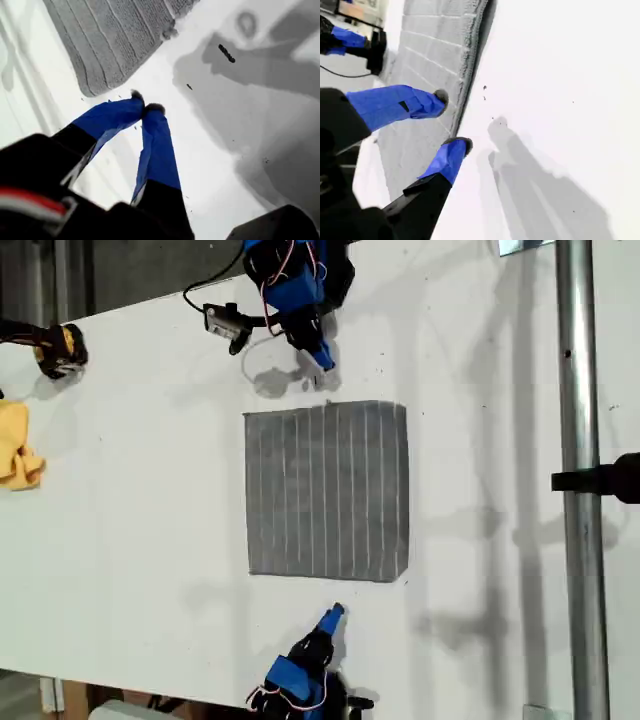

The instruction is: Grasp corners of a towel and fold twice.

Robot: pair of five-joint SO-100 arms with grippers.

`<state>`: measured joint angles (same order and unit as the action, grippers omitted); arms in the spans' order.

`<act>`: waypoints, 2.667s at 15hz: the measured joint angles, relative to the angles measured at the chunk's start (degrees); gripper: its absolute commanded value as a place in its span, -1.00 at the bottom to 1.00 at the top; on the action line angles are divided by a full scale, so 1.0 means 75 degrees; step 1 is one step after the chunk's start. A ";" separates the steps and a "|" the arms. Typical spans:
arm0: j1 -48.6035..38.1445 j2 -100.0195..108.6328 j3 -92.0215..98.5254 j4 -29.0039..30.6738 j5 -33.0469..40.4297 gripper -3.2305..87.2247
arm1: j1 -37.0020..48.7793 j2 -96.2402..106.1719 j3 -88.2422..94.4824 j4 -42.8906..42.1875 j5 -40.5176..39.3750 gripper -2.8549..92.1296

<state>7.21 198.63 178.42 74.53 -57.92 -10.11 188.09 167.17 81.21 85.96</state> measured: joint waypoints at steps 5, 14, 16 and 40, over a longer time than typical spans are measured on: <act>-0.1617 0.0012 0.0047 0.0000 -0.3117 -0.95 | -0.0609 0.0082 0.0000 0.0047 0.0000 -0.94; -0.1676 0.0012 0.0047 0.0000 -0.3246 -0.96 | -0.0656 -0.2320 -0.3012 0.0070 -0.0047 -0.94; -0.1676 0.0012 0.0047 0.0000 -0.3246 -0.96 | -0.0891 -0.5484 -0.5227 -0.0199 -0.0480 -0.94; -0.1641 0.0012 0.0047 0.0000 -0.3246 -0.96 | -0.2496 -1.5094 -0.8508 -0.2555 0.0551 -0.44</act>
<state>-5.10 198.72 178.77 74.53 -82.27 -28.83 74.88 103.36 62.05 90.09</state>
